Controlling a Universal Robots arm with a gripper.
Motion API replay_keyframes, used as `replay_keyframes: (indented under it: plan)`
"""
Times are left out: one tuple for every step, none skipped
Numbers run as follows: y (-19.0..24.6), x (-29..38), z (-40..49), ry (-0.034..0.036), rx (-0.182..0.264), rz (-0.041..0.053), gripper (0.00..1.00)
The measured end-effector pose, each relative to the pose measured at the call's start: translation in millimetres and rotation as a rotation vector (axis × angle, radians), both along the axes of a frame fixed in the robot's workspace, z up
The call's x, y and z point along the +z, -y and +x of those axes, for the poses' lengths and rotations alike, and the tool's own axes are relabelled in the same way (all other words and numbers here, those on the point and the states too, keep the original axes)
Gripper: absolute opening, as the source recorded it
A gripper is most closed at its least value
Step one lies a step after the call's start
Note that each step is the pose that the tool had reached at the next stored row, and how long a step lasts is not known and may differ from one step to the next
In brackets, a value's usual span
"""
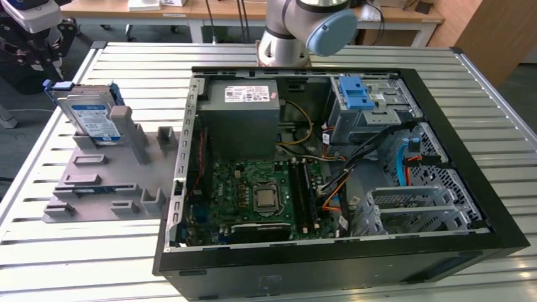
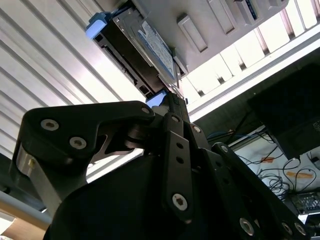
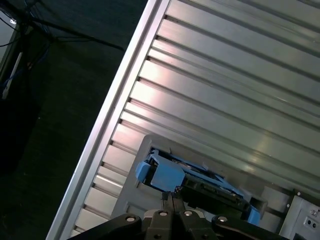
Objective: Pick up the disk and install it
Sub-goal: 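Pick up the disk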
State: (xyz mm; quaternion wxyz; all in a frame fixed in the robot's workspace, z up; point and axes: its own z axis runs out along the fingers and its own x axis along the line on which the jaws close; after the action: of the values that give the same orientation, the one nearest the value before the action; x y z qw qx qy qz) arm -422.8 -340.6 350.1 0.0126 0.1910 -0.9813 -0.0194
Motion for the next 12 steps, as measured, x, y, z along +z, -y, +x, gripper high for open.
replay_keyframes:
  plan:
    - [0.0,0.0,0.0,0.0001,0.004,0.0000,0.11]
    - [0.0,0.0,0.0,0.0001,0.008,0.0000,0.11]
    - [0.0,0.0,0.0,0.0001,0.014,0.0001,0.11]
    - [0.0,0.0,0.0,0.0000,0.022,0.0000,0.11]
    - [0.0,0.0,0.0,0.0000,0.030,0.0000,0.11]
    - [0.0,0.0,0.0,0.0001,0.039,0.0000,0.11]
    - [0.0,0.0,0.0,0.0001,0.048,0.0000,0.11]
    - [0.0,0.0,0.0,0.0001,0.058,0.0000,0.11]
    - [0.0,0.0,0.0,0.0002,0.067,0.0000,0.11]
    - [0.0,0.0,0.0,0.0003,0.076,0.0000,0.11]
    - [0.0,0.0,0.0,0.0005,0.084,0.0000,0.11]
    - [0.0,0.0,0.0,0.0005,0.093,0.0001,0.11]
